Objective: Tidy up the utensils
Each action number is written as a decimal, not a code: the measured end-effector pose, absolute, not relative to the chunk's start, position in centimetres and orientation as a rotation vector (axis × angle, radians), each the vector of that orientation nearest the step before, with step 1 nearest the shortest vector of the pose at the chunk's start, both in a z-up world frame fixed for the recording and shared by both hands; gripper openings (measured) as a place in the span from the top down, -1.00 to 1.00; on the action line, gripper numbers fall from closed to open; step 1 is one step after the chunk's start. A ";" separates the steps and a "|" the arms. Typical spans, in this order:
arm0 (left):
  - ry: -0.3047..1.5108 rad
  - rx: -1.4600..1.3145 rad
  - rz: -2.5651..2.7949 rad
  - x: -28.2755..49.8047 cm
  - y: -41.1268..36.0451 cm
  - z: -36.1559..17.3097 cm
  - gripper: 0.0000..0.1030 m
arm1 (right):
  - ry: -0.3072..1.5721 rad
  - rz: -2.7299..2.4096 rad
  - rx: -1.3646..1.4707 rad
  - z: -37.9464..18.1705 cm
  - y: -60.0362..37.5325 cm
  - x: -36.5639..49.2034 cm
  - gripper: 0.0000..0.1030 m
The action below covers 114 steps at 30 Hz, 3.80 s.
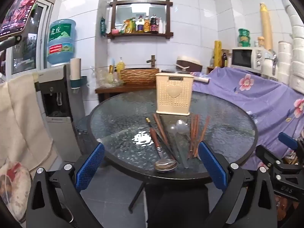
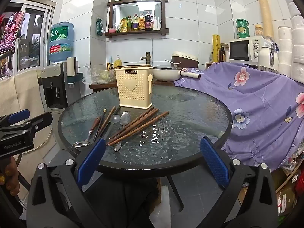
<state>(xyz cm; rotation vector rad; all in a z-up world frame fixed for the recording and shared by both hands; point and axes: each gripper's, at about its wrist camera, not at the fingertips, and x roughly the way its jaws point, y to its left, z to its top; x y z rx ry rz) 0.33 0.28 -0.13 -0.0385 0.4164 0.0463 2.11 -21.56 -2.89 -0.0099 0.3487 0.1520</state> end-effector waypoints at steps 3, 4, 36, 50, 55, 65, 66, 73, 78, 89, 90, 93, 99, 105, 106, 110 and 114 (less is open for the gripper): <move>0.429 -0.007 0.053 0.8 -0.1 0.4 -0.88 | 0.347 0.154 -0.009 -2.9 -21.6 2.1 -0.91; 0.423 0.000 0.054 0.5 -0.3 0.7 -0.88 | 0.346 0.153 -0.010 -2.9 -21.6 2.1 -0.91; 0.401 -0.002 0.067 0.2 -0.1 -0.4 -0.88 | 0.349 0.157 -0.010 -3.2 -21.5 2.1 -0.91; 0.398 0.010 0.061 0.1 -0.2 -0.3 -0.88 | 0.350 0.158 -0.009 -3.4 -21.4 2.1 -0.91; 0.399 0.010 0.062 0.1 -0.2 -0.3 -0.88 | 0.351 0.159 -0.011 -3.4 -21.3 2.1 -0.91; 0.399 0.009 0.061 0.1 -0.2 -0.3 -0.88 | 0.353 0.159 -0.010 -3.4 -21.3 2.1 -0.91; 0.399 0.011 0.062 0.1 -0.2 -0.3 -0.88 | 0.352 0.159 -0.011 -3.4 -21.3 2.1 -0.91; 0.399 0.011 0.061 0.1 -0.2 -0.3 -0.88 | 0.353 0.160 -0.010 -3.4 -21.3 2.1 -0.91; 0.399 0.010 0.061 0.1 -0.2 -0.3 -0.88 | 0.353 0.159 -0.011 -3.4 -21.3 2.1 -0.91; 0.399 0.010 0.058 0.2 -0.3 -0.4 -0.88 | 0.352 0.159 -0.011 -3.4 -21.3 2.1 -0.91; 0.399 0.010 0.058 0.2 -0.3 -0.4 -0.88 | 0.352 0.159 -0.011 -3.5 -21.3 2.2 -0.91; 0.399 0.012 0.058 0.2 -0.3 -0.5 -0.88 | 0.353 0.159 -0.011 -3.4 -21.3 2.2 -0.91; 0.459 -0.018 0.042 1.3 0.7 -1.0 -0.88 | 0.376 0.144 -0.025 -3.8 -20.9 2.9 -0.91; 0.561 -0.041 0.057 4.2 2.9 -2.5 -0.88 | 0.494 0.171 -0.021 -4.4 -21.1 7.6 -0.91; 0.563 -0.038 0.056 4.6 3.2 -2.5 -0.88 | 0.501 0.169 -0.026 -4.4 -21.2 8.0 -0.90; 0.590 -0.007 0.056 7.2 4.2 -2.5 -0.80 | 0.562 0.197 -0.020 -4.5 -21.4 11.1 -0.74; 0.643 -0.013 -0.003 10.2 5.0 -2.8 -0.65 | 0.667 0.237 0.008 -5.0 -21.6 14.9 -0.41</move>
